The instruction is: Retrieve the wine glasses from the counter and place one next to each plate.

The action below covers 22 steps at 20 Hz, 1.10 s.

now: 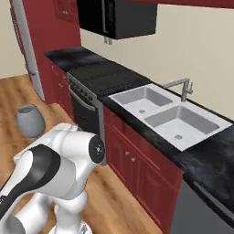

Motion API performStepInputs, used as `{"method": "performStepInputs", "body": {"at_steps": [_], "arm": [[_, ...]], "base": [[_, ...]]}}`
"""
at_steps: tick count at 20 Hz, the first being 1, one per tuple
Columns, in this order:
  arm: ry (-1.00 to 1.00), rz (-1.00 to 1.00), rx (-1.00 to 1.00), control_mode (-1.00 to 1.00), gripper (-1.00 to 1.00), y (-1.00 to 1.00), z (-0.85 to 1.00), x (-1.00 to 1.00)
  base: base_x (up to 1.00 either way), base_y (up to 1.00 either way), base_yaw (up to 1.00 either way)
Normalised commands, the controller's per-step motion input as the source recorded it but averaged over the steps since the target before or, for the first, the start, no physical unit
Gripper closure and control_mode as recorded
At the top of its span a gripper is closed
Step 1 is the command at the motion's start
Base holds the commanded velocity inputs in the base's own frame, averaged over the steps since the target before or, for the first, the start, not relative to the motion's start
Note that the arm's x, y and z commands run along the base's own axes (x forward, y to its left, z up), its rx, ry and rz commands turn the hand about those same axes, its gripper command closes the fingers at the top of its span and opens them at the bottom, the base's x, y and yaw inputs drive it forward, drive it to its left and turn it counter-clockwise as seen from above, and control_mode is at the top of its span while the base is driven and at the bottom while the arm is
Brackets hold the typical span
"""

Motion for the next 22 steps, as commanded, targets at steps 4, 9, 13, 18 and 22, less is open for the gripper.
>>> {"method": "performStepInputs", "body": {"at_steps": [4, 9, 13, 18, 22], "arm": [[0.00, 0.00, 0.00, 1.00, 1.00, 0.00, 0.00, 0.00], [0.00, 0.00, 0.00, 1.00, 1.00, 0.00, 0.00, 0.00], [0.00, 0.00, 0.00, 1.00, 1.00, 0.00, 0.00, 0.00], [0.00, 0.00, 0.00, 1.00, 1.00, 0.00, 0.00, 0.00], [0.00, 0.00, 0.00, 1.00, 1.00, 0.00, 0.00, 0.00]], "base": [[0.00, 0.00, 1.00], [0.00, 0.00, 1.00], [0.00, 0.00, 1.00], [0.12, 0.00, 0.96], [0.76, -0.01, 0.76]]}}
